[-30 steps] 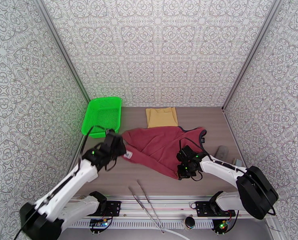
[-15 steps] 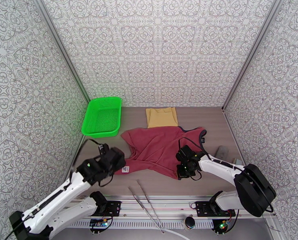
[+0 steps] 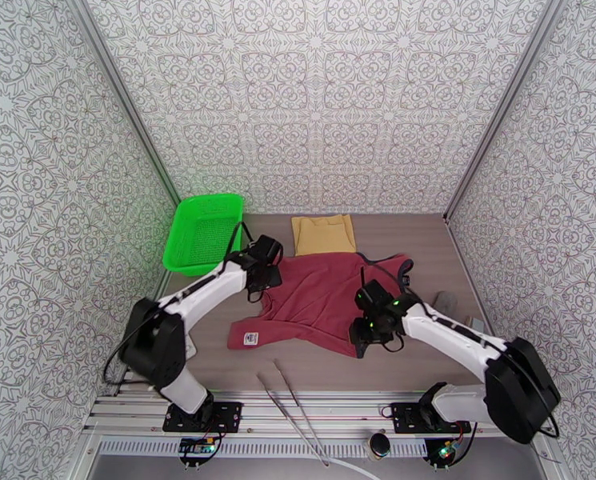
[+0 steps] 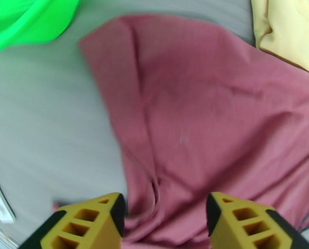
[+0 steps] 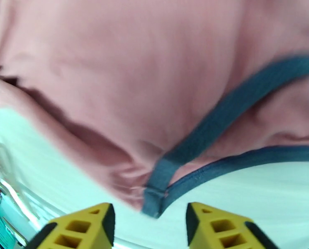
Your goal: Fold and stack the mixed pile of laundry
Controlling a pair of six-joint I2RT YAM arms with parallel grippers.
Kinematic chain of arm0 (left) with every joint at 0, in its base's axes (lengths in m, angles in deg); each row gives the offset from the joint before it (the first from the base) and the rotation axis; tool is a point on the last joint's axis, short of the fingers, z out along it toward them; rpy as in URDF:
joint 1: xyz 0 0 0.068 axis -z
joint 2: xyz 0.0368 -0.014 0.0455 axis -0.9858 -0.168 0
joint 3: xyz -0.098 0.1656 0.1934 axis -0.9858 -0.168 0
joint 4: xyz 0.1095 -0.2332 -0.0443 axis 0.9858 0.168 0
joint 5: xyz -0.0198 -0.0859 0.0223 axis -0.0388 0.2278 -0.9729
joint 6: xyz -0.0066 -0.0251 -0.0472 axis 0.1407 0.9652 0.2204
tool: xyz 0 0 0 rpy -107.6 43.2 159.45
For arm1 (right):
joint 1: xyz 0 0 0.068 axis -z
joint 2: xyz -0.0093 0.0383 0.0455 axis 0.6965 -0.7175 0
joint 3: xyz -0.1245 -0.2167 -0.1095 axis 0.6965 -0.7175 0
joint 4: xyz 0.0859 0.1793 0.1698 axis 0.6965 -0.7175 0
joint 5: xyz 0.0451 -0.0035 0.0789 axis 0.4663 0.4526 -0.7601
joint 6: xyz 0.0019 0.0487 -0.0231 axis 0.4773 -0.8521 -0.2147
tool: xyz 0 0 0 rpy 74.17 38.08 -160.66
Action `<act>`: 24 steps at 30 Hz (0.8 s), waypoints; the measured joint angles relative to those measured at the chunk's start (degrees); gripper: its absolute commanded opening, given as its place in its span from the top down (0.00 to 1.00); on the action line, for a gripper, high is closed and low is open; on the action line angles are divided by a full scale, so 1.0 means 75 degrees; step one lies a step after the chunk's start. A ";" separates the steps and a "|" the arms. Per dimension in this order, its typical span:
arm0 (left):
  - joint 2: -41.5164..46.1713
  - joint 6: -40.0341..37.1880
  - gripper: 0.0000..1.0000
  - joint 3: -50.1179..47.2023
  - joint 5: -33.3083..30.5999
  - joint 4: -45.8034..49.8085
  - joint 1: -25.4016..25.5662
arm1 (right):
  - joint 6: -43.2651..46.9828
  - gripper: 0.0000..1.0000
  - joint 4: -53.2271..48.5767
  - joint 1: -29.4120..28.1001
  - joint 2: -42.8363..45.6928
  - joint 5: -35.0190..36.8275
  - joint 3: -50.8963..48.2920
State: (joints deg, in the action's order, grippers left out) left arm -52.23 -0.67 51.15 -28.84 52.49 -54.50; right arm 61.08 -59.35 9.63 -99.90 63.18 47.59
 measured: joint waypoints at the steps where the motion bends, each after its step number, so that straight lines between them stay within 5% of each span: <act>1: -0.0271 -0.0099 0.54 0.0221 0.0050 -0.0041 -0.0073 | 0.0055 0.66 -0.0055 0.0044 0.0000 0.0070 0.0411; 6: -0.1361 -0.0321 0.57 0.1256 0.0259 -0.0181 -0.0154 | 0.0396 1.00 0.0038 0.0781 -0.1279 0.0198 0.2413; 15: -0.2002 -0.0277 0.59 0.1005 0.0335 -0.0277 -0.0219 | 0.0484 1.00 0.0440 0.2224 -0.5645 0.0472 0.4747; 24: -0.1795 -0.0306 0.59 -0.0012 0.0070 -0.0603 -0.0347 | 0.0207 1.00 0.0373 0.3171 -0.5887 0.0571 0.4657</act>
State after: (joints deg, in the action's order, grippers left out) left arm -65.69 -2.97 51.06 -28.32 47.97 -57.11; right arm 62.63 -56.55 33.41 -144.05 67.47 82.52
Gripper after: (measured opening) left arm 0.406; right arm 0.044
